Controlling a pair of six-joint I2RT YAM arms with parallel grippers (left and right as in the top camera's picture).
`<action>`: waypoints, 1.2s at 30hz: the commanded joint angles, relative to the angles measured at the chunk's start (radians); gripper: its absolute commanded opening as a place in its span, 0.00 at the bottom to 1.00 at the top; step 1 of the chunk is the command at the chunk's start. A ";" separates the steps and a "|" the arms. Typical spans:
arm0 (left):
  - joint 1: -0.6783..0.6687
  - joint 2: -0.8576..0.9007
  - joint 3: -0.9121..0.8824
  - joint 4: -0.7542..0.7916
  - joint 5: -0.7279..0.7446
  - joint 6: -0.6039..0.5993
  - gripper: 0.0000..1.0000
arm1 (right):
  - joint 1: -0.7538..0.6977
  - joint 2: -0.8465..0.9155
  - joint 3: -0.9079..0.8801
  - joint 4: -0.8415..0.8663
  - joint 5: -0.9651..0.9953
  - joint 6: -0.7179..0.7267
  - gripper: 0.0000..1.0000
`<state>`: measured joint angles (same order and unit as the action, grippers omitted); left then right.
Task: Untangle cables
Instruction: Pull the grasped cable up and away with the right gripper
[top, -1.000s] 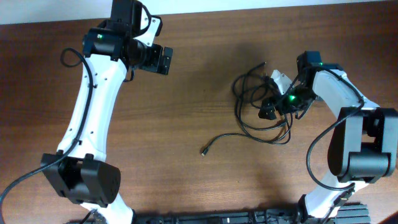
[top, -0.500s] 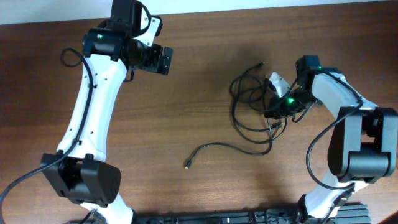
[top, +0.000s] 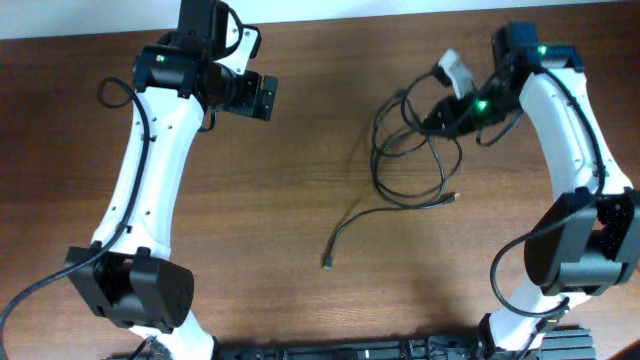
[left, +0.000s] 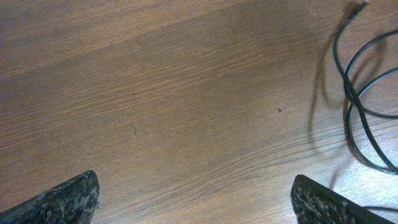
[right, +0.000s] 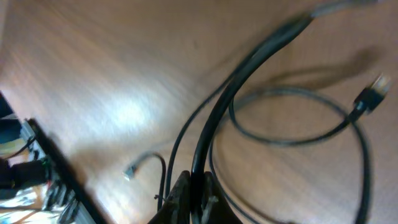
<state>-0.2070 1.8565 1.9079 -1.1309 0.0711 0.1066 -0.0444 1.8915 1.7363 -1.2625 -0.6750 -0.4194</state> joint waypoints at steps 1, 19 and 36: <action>0.000 -0.032 0.004 -0.001 0.011 -0.016 0.99 | 0.047 -0.045 0.112 -0.002 -0.028 -0.014 0.04; 0.000 -0.032 0.004 -0.001 0.011 -0.016 0.99 | 0.096 -0.047 0.271 0.032 -0.322 -0.014 0.04; 0.000 -0.032 0.004 -0.001 0.011 -0.016 0.99 | 0.093 -0.047 0.742 0.235 -0.140 0.377 0.04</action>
<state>-0.2070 1.8565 1.9079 -1.1309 0.0711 0.1036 0.0467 1.8603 2.4542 -1.0271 -0.9070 -0.1200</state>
